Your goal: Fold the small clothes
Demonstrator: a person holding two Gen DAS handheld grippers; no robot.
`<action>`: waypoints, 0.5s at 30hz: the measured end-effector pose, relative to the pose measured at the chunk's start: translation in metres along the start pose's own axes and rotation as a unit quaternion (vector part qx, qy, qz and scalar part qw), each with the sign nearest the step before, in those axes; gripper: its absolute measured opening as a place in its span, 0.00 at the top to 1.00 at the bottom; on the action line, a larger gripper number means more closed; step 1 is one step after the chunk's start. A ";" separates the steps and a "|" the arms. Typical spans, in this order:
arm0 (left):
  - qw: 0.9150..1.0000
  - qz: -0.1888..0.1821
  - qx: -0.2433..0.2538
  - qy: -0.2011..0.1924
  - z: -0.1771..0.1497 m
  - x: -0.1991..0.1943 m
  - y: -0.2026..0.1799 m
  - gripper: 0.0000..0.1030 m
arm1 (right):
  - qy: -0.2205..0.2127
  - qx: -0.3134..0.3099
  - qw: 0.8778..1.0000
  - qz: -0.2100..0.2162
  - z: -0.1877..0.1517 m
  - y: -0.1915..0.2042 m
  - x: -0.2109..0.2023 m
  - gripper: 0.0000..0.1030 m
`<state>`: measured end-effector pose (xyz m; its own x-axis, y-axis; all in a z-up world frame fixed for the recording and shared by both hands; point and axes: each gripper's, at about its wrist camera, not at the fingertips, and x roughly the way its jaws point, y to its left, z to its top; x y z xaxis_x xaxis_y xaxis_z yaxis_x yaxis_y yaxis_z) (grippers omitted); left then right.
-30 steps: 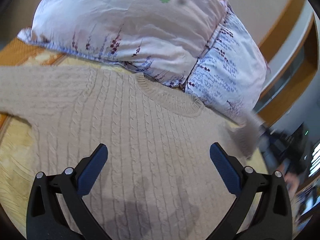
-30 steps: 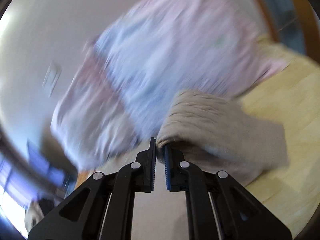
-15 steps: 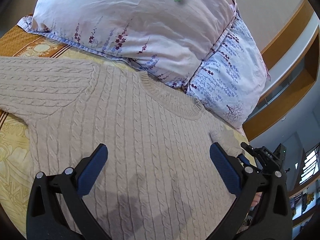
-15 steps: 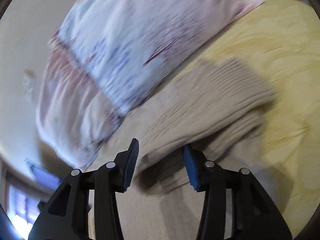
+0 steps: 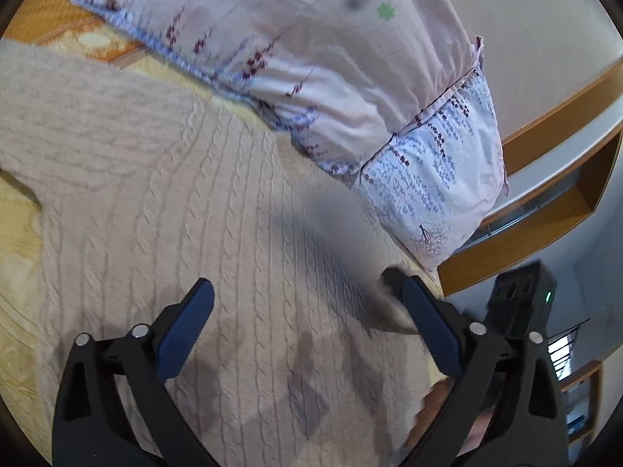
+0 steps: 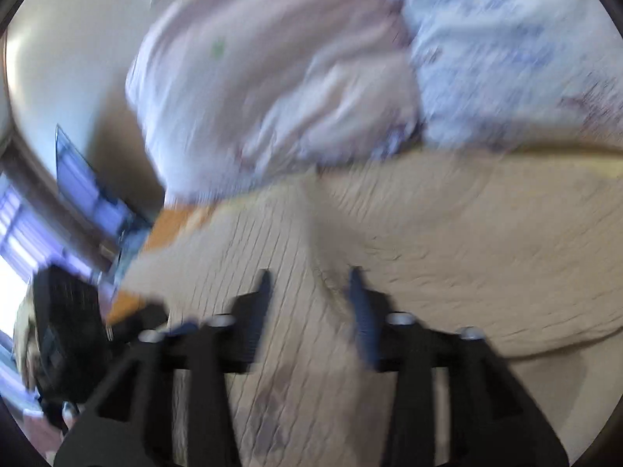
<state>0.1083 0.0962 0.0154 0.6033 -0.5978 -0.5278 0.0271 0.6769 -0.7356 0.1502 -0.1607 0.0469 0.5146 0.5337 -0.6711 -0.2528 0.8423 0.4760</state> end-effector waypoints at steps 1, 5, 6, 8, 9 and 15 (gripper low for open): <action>1.000 -0.001 -0.010 0.009 0.000 0.004 0.001 0.10 | 0.000 0.017 1.000 0.010 -0.006 -0.008 -0.005 0.50; 0.999 -0.005 -0.032 0.040 0.001 0.021 0.003 0.23 | -0.028 0.133 0.990 0.023 -0.021 -0.065 -0.040 0.48; 0.998 -0.002 -0.035 0.047 0.001 0.026 0.004 0.24 | -0.039 0.170 0.984 0.026 -0.025 -0.082 -0.050 0.48; 0.997 0.007 -0.043 0.058 0.003 0.035 0.005 0.30 | -0.072 0.260 0.963 0.026 -0.038 -0.128 -0.075 0.48; 0.997 0.015 -0.046 0.062 0.004 0.039 0.006 0.31 | -0.082 0.286 0.955 0.024 -0.040 -0.141 -0.079 0.48; 0.996 0.033 -0.051 0.072 0.015 0.062 0.008 0.47 | -0.145 0.387 0.910 0.037 -0.051 -0.205 -0.100 0.60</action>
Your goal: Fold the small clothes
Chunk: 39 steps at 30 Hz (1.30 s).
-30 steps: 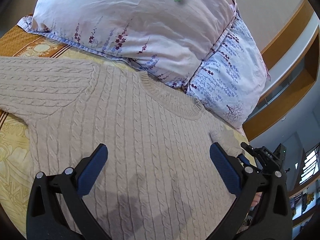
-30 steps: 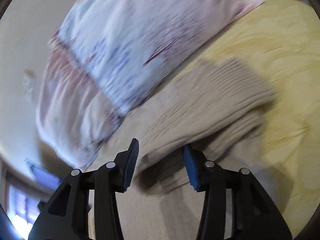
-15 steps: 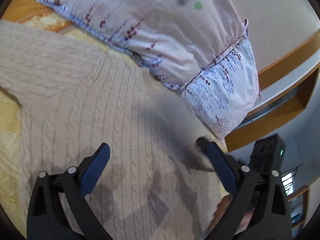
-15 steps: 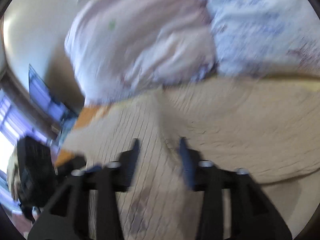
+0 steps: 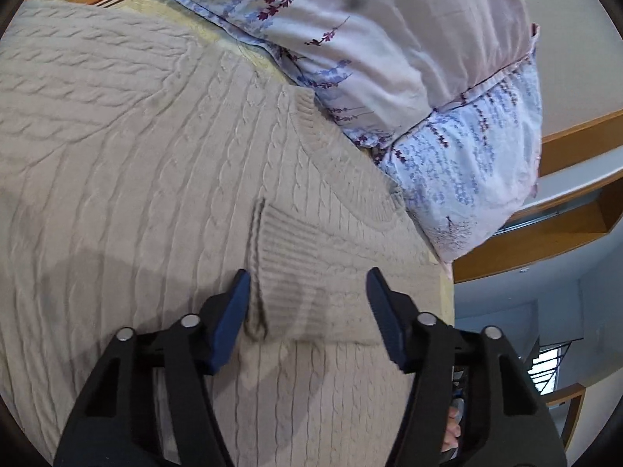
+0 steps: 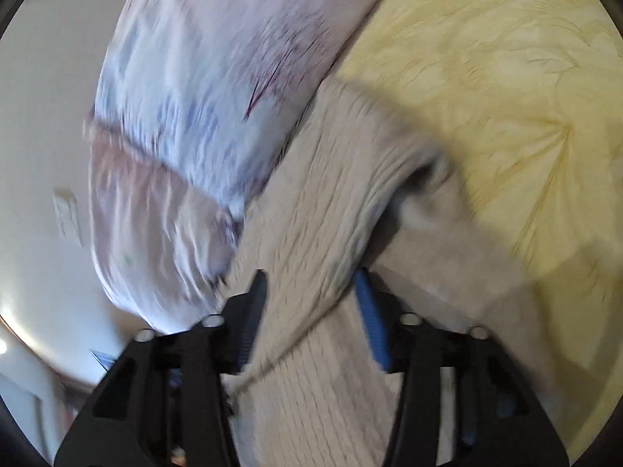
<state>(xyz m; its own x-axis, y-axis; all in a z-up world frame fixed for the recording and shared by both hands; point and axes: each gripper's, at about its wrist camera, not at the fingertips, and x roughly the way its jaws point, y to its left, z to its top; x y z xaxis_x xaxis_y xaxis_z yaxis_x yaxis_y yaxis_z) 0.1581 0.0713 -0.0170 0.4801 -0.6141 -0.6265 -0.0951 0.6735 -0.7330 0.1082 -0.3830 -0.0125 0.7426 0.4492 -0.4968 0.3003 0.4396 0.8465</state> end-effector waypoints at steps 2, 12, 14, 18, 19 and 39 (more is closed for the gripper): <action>1.000 -0.003 -0.006 0.000 0.005 0.004 0.000 0.53 | -0.016 0.006 1.000 0.000 0.006 -0.001 0.001 0.63; 0.999 0.024 0.040 0.017 0.020 0.032 -0.011 0.95 | -0.062 -0.010 0.998 -0.026 0.018 -0.009 -0.010 0.80; 0.998 0.025 0.064 0.005 0.029 0.029 -0.020 0.95 | -0.077 -0.029 0.996 -0.034 0.017 -0.005 -0.013 0.91; 0.992 0.028 0.113 -0.044 0.053 0.013 -0.037 0.95 | -0.104 -0.063 0.992 -0.028 0.007 0.005 -0.019 0.92; 0.991 0.040 0.121 -0.050 0.058 0.012 -0.037 0.95 | -0.100 -0.075 0.991 -0.040 0.002 0.006 -0.016 0.92; 0.984 0.106 0.068 -0.126 0.030 -0.114 0.046 0.39 | -0.180 -0.190 0.952 -0.160 -0.052 0.036 -0.037 0.13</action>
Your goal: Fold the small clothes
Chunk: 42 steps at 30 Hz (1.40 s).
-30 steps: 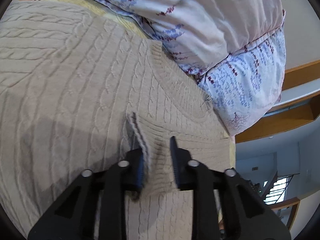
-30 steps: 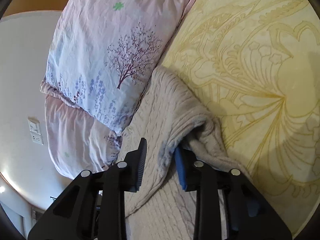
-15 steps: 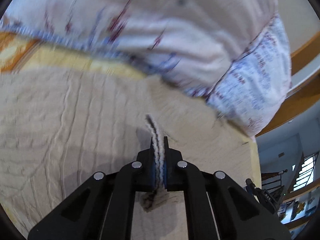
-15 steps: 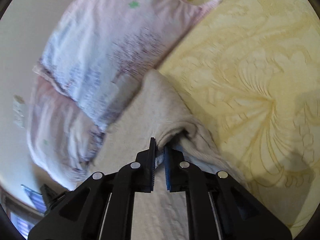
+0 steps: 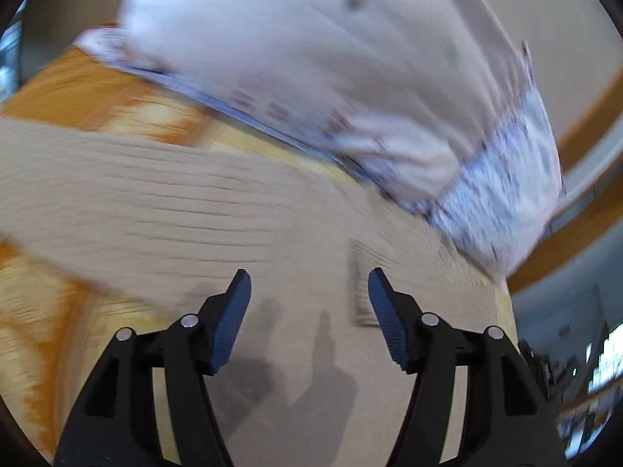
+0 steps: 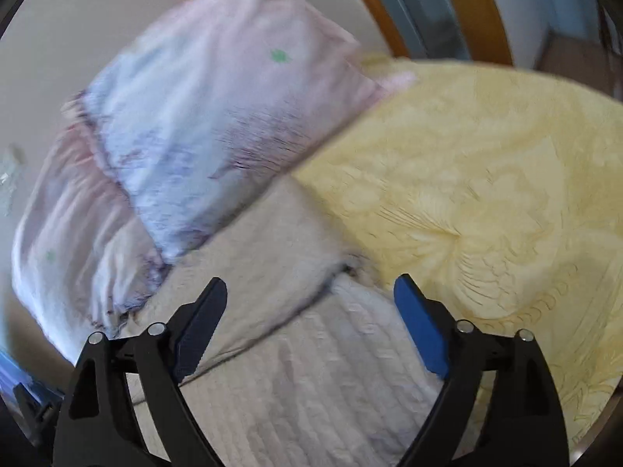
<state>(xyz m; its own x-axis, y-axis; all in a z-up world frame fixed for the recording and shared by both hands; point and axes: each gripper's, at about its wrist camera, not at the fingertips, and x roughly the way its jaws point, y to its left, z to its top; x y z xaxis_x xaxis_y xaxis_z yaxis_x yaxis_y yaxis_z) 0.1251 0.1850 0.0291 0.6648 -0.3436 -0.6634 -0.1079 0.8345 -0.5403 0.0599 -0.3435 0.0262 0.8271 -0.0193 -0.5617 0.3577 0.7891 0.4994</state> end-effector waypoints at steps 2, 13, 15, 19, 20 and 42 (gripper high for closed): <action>0.998 0.018 -0.049 -0.028 0.001 -0.025 0.036 0.39 | 0.005 -0.023 0.999 0.030 -0.005 0.008 0.000 0.13; 0.953 0.066 -0.275 -0.107 0.006 -0.073 0.168 0.53 | 0.062 -0.061 0.992 0.093 -0.028 0.026 0.015 0.13; 0.947 0.059 -0.292 -0.118 0.008 -0.074 0.177 0.56 | 0.068 -0.058 0.991 0.095 -0.028 0.024 0.018 0.13; 0.932 0.039 -0.331 -0.142 0.017 -0.072 0.195 0.60 | 0.075 -0.055 0.991 0.099 -0.029 0.023 0.020 0.13; 0.928 0.034 -0.340 -0.146 0.020 -0.071 0.201 0.63 | 0.075 -0.055 0.991 0.100 -0.029 0.023 0.020 0.13; 0.972 -0.142 -0.146 -0.119 0.040 -0.039 -0.010 0.95 | 0.087 -0.040 0.988 0.124 -0.031 0.020 0.023 0.13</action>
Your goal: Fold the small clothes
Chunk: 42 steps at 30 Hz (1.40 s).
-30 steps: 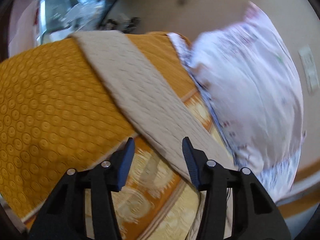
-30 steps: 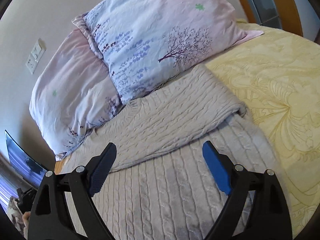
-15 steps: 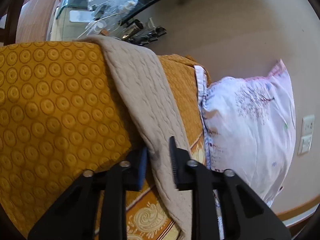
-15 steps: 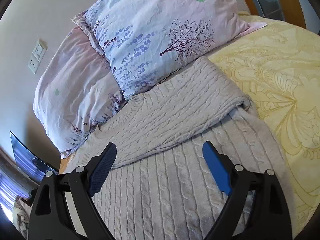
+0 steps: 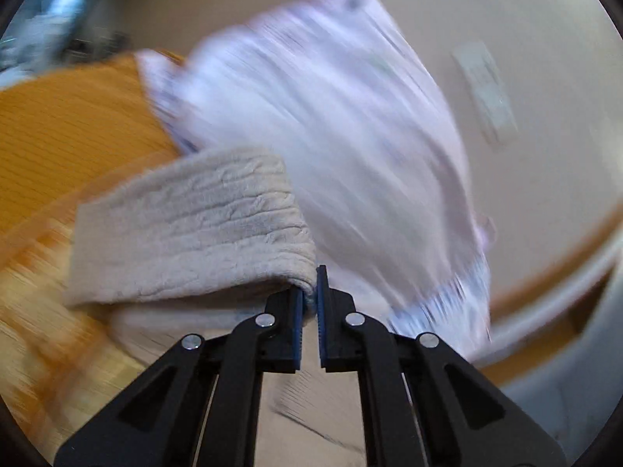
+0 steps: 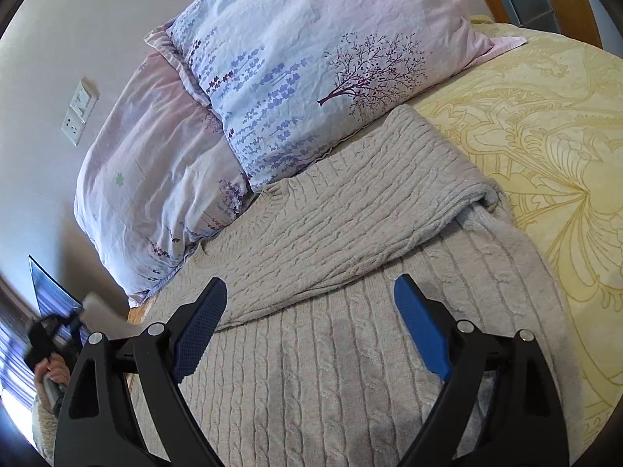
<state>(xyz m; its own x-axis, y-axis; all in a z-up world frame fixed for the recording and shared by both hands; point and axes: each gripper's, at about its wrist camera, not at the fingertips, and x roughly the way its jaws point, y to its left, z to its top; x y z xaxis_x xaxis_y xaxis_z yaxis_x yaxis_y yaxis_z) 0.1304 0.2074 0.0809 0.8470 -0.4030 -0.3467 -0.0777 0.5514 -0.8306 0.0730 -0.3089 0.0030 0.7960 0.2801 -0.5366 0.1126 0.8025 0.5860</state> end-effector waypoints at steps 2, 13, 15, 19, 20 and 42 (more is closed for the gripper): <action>0.998 -0.017 0.034 0.048 -0.033 0.033 -0.027 0.94 | 0.013 -0.003 1.000 -0.007 0.000 0.001 0.001 0.13; 0.968 -0.026 0.097 0.231 -0.144 0.096 -0.033 0.52 | 0.060 -0.147 0.987 0.020 0.023 0.068 -0.017 0.15; 0.977 -0.022 0.095 0.188 -0.123 0.066 -0.019 0.51 | 0.075 -0.208 0.974 0.046 0.022 0.096 -0.009 0.24; 0.990 0.025 0.070 0.119 -0.083 0.033 0.018 0.57 | 0.107 -0.327 0.933 0.109 -0.004 0.160 0.022 0.44; 0.991 0.036 0.060 0.110 -0.077 0.029 0.029 0.61 | 0.114 -0.352 0.921 0.120 -0.012 0.174 0.031 0.46; 0.990 0.073 0.028 0.115 -0.073 0.031 0.069 0.60 | 0.043 -0.303 0.951 0.047 -0.023 0.187 0.080 0.93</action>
<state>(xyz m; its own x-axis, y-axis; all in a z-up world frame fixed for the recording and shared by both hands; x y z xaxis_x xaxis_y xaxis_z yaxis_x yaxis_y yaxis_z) 0.1128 0.1801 -0.0188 0.6856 -0.4685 -0.5572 -0.1565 0.6527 -0.7413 0.1440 -0.1242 0.0560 0.7306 0.3877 -0.5621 -0.3410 0.9203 0.1915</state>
